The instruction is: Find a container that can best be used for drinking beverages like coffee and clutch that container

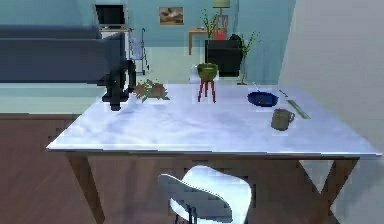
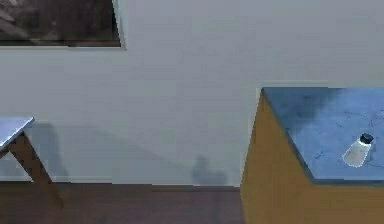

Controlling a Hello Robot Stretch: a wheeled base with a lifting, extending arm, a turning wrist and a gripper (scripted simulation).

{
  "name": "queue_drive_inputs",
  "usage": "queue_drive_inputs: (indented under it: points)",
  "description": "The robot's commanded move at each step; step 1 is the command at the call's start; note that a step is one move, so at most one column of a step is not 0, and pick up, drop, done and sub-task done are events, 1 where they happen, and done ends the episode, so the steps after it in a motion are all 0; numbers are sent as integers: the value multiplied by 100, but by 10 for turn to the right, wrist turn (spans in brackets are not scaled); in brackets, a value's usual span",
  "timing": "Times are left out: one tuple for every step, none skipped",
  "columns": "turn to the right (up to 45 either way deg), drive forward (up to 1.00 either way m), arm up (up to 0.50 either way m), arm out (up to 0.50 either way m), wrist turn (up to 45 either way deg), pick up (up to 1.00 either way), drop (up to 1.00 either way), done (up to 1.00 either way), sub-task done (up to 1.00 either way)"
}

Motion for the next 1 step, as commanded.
queue_drive_inputs:
  points:
    - [-450,0,0,0,0,0,0,0,0]
